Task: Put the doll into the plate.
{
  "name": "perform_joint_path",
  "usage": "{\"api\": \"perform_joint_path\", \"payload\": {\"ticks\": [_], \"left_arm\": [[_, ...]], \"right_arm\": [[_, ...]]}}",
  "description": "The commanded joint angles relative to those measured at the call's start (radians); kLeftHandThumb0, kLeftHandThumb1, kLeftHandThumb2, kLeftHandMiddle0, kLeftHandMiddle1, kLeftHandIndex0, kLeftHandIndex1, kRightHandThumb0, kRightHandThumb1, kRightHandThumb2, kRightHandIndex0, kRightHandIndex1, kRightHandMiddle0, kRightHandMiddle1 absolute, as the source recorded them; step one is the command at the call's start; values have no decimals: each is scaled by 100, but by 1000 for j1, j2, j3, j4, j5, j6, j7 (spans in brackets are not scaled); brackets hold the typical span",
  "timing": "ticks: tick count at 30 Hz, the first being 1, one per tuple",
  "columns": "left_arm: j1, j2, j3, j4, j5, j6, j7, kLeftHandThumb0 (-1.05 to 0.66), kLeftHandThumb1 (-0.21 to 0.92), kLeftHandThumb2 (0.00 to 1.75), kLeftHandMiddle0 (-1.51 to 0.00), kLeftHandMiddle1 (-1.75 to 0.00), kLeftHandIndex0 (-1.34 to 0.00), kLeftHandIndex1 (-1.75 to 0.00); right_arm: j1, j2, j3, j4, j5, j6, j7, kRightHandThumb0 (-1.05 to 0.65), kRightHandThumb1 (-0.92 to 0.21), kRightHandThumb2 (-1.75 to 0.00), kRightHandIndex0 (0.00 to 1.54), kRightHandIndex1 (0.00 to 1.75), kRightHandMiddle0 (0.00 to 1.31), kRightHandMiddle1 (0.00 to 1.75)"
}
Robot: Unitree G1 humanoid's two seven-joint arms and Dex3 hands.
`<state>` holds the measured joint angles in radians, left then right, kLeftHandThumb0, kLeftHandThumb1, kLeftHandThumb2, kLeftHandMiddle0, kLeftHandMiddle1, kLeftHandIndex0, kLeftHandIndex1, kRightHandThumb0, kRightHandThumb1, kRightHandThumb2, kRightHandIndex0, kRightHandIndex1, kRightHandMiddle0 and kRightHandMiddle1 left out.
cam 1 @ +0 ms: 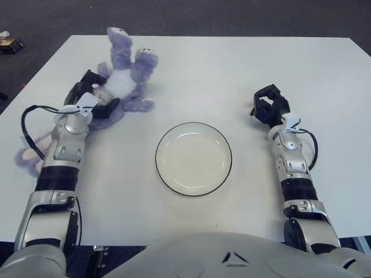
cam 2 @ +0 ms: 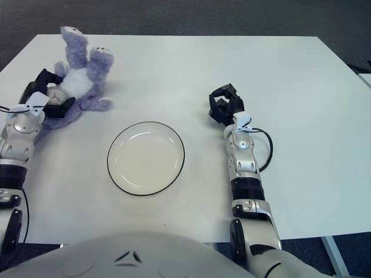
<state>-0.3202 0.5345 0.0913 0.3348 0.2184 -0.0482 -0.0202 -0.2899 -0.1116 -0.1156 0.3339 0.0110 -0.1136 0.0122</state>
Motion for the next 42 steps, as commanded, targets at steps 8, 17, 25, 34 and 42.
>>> {"api": "perform_joint_path", "payload": {"ticks": [8,17,25,34,42], "left_arm": [[-9,-78,12,92,-66,-157,5,21,30,116,-83,-175,-67,-175],[-6,-109,21,88,-82,-199,12,18,33,110,-82,-175,-66,-175],[1,-116,22,93,-71,-274,31,14,40,94,-81,-175,-64,-175],[0,-116,23,100,-70,-298,29,12,49,77,-80,-175,-62,-175],[7,-125,10,63,-82,-308,3,10,53,68,-79,-175,-61,-175]], "right_arm": [[36,4,9,58,0,57,6,-37,-79,-64,75,170,34,169],[34,9,7,57,2,52,-1,-37,-79,-64,75,169,34,168],[33,10,9,48,-2,60,-7,-37,-79,-63,75,169,34,168],[32,9,13,48,-3,63,-13,-37,-79,-63,75,168,35,168],[37,13,20,42,-7,64,-19,-37,-79,-63,74,168,34,168]]}}
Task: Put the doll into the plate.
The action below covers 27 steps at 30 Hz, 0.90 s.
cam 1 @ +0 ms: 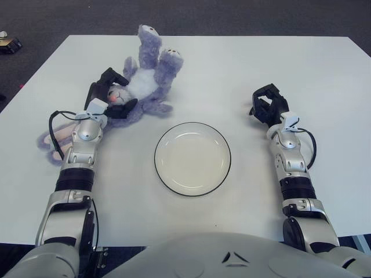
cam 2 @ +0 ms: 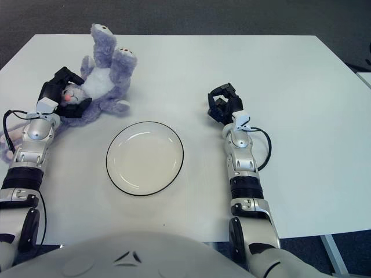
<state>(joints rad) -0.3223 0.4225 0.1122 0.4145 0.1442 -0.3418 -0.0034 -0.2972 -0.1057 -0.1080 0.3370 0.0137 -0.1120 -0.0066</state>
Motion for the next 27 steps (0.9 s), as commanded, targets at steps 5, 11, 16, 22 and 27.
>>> {"api": "perform_joint_path", "payload": {"ticks": [5,11,16,22,27], "left_arm": [[10,-16,-10,-23,-8,-15,-20,10,54,66,-79,-175,-61,-175],[10,-31,-22,-62,-8,-7,-37,10,57,61,-78,-175,-60,-175],[14,-35,-22,-80,-18,-7,-55,10,58,58,-76,-175,-60,-175],[15,-37,-20,-84,-18,-5,-60,10,59,57,-76,-175,-59,-175],[12,-52,-20,-95,-96,-33,-130,10,61,52,-75,-175,-58,-175]], "right_arm": [[45,6,14,38,-9,63,-1,-37,-79,-63,74,168,34,168],[50,8,18,37,-10,58,-3,-37,-79,-63,74,168,34,168],[51,8,20,34,-9,58,-4,-37,-79,-63,74,168,34,168],[52,7,21,34,-8,58,-4,-37,-79,-63,74,168,34,168],[50,6,22,38,-6,59,-2,-37,-79,-63,74,168,34,168]]}}
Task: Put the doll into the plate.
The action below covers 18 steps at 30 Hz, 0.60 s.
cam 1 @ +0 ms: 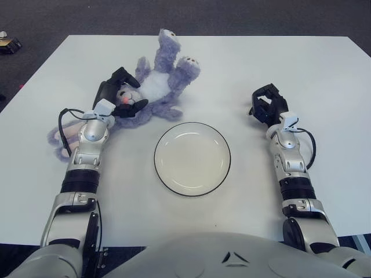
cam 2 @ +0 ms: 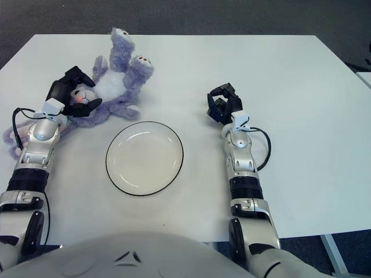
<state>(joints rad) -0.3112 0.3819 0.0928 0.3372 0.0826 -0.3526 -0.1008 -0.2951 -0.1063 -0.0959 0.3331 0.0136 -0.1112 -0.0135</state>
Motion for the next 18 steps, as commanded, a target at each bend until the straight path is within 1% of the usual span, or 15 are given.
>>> {"api": "perform_joint_path", "payload": {"ticks": [1,9,16,18], "left_arm": [[1,-12,0,-19,-39,-21,-37,9,62,52,-75,-175,-58,-175],[1,-15,5,-21,-45,-21,-50,9,63,50,-74,-175,-58,-175],[-47,-25,-28,-12,-19,7,-57,8,64,48,-75,-175,-57,-175],[-69,-32,-42,-5,-3,21,-51,7,64,47,-75,-175,-57,-175]], "right_arm": [[48,6,10,42,-6,58,5,-37,-79,-63,74,168,34,168],[48,6,10,43,-5,57,5,-37,-79,-63,74,167,34,168],[33,-4,11,31,-5,69,12,-37,-80,-63,74,168,34,168],[15,-13,11,31,-8,60,16,-37,-80,-63,74,168,33,169]]}}
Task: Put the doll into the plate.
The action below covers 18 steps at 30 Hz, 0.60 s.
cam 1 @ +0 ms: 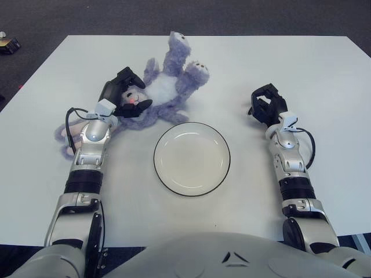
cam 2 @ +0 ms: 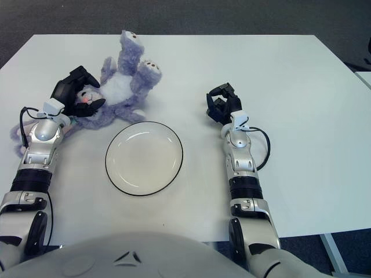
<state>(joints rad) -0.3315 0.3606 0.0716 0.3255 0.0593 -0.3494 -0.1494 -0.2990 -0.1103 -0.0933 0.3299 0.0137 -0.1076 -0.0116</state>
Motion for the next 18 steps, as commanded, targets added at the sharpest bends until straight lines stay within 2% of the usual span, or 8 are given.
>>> {"api": "perform_joint_path", "payload": {"ticks": [1,6,8,10,13,18], "left_arm": [[-55,-12,-24,9,24,22,0,7,64,47,-75,-175,-57,-175],[-59,-14,-26,10,28,27,2,7,64,46,-75,-175,-57,-175],[-123,-36,-70,47,78,75,14,8,64,46,-75,-175,-57,-175],[-170,-48,-97,82,111,105,21,8,65,46,-75,-175,-57,-175],[-200,-53,-108,119,128,112,26,8,65,46,-76,-175,-57,-175],[-208,-54,-109,132,132,108,30,9,66,46,-76,-175,-57,-175]], "right_arm": [[14,-11,8,35,-8,54,15,-37,-80,-63,74,168,33,169],[11,-13,8,36,-8,53,16,-37,-80,-63,74,168,33,169],[-33,-49,7,0,-46,-50,0,-37,-79,-64,74,170,33,169],[-56,-69,7,-42,-74,-98,-15,-37,-79,-65,74,172,33,170],[-62,-71,9,-87,-97,-100,-30,-37,-79,-66,74,173,33,170],[-61,-69,9,-92,-103,-100,-33,-37,-78,-66,74,174,33,170]]}}
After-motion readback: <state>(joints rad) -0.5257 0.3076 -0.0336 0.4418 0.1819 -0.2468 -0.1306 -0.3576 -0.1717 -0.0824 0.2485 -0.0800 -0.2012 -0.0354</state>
